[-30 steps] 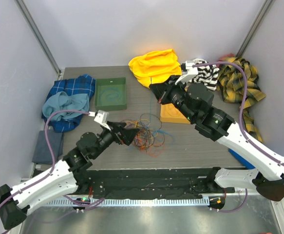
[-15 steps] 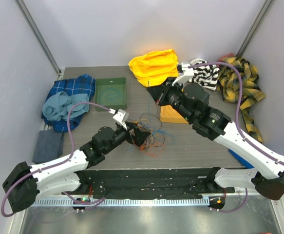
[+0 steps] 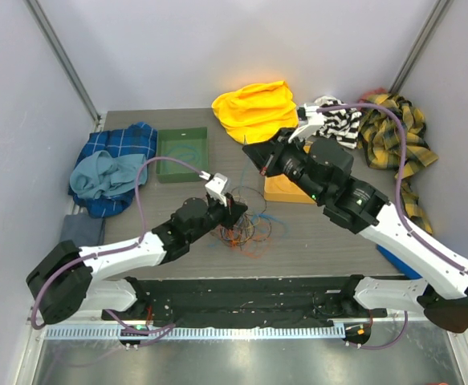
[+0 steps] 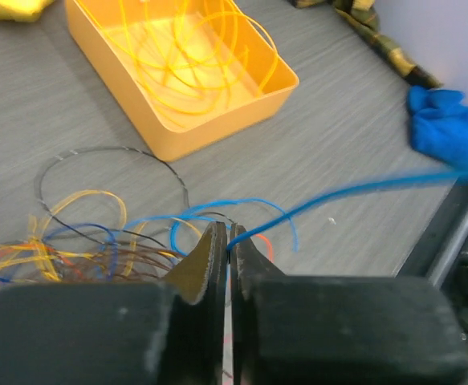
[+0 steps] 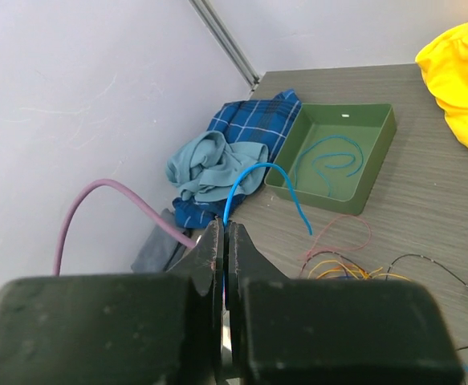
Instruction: Untangle the cables
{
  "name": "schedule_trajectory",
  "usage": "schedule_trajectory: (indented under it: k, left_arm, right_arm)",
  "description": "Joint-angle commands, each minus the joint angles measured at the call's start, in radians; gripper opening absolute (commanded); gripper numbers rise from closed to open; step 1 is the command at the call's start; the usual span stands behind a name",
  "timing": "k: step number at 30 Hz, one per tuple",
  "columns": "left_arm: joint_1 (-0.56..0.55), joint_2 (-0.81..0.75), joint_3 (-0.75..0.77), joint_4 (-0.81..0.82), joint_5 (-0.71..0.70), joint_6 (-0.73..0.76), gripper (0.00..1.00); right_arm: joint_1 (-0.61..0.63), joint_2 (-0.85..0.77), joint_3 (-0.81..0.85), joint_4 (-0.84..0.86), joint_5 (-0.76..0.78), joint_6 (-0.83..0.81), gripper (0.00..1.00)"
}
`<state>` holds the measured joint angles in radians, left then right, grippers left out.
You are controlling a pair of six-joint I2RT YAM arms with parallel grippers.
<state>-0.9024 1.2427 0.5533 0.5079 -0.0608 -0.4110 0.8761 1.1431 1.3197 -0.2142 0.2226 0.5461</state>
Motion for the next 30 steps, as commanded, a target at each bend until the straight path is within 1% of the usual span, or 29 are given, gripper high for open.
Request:
schedule_trajectory:
  k: [1, 2, 4, 5, 6, 7, 8, 9, 10, 12, 13, 15, 16, 18, 21, 24, 30]
  left_arm:
    - [-0.004, -0.08, 0.069, -0.028, -0.095, 0.032, 0.0]
    - [-0.004, -0.103, 0.079, -0.076, -0.106, 0.035, 0.0]
    - [-0.001, -0.147, 0.117, -0.136, -0.163, 0.049, 0.0]
    - [-0.001, -0.185, 0.141, -0.234, -0.193, 0.046, 0.0]
    - [0.023, -0.195, 0.176, -0.303, -0.218, 0.017, 0.0]
    - [0.048, -0.196, 0.276, -0.395, -0.215, -0.004, 0.0]
    - [0.08, -0.19, 0.327, -0.536, -0.191, -0.032, 0.0]
    - [0.144, -0.183, 0.376, -0.599, -0.165, -0.066, 0.0]
    - [0.172, -0.178, 0.469, -0.644, -0.127, -0.077, 0.0]
    - [0.236, -0.161, 0.561, -0.75, -0.12, -0.086, 0.0]
    - [0.25, -0.157, 0.648, -0.775, -0.119, -0.08, 0.0]
    - [0.275, -0.132, 0.741, -0.845, -0.131, -0.063, 0.0]
    - [0.278, -0.123, 0.828, -0.868, -0.157, -0.043, 0.0]
    - [0.278, -0.098, 0.907, -0.896, -0.177, -0.02, 0.0]
    - [0.28, -0.056, 1.067, -0.937, -0.212, 0.006, 0.0]
    - [0.286, -0.016, 1.157, -0.971, -0.258, 0.046, 0.0]
    - [0.361, 0.076, 1.234, -1.003, -0.286, 0.051, 0.0]
  right_arm:
    - [0.006, -0.081, 0.02, 0.007, 0.023, 0.009, 0.01]
    - [0.006, -0.094, 0.006, 0.003, 0.029, 0.006, 0.16]
    - [0.004, -0.103, -0.008, -0.017, 0.055, 0.006, 0.42]
    - [0.004, -0.105, -0.014, -0.025, 0.064, 0.011, 0.58]
    - [0.006, -0.109, -0.026, -0.045, 0.075, 0.012, 0.62]
    - [0.004, -0.112, -0.034, -0.056, 0.087, 0.015, 0.65]
    - [0.006, -0.117, -0.057, -0.066, 0.101, 0.02, 0.67]
    - [0.006, -0.129, -0.071, -0.067, 0.104, 0.021, 0.68]
    - [0.006, -0.135, -0.086, -0.067, 0.109, 0.023, 0.68]
    - [0.006, -0.16, -0.132, -0.063, 0.119, 0.031, 0.67]
    - [0.006, -0.169, -0.148, -0.06, 0.119, 0.032, 0.66]
    - [0.006, -0.183, -0.184, -0.06, 0.127, 0.035, 0.65]
    - [0.006, -0.2, -0.197, -0.062, 0.132, 0.037, 0.65]
    - [0.006, -0.218, -0.226, -0.068, 0.139, 0.037, 0.65]
    - [0.006, -0.252, -0.269, -0.067, 0.144, 0.041, 0.64]
    - [0.006, -0.275, -0.301, -0.07, 0.141, 0.049, 0.64]
    - [0.006, -0.313, -0.343, -0.082, 0.141, 0.052, 0.63]
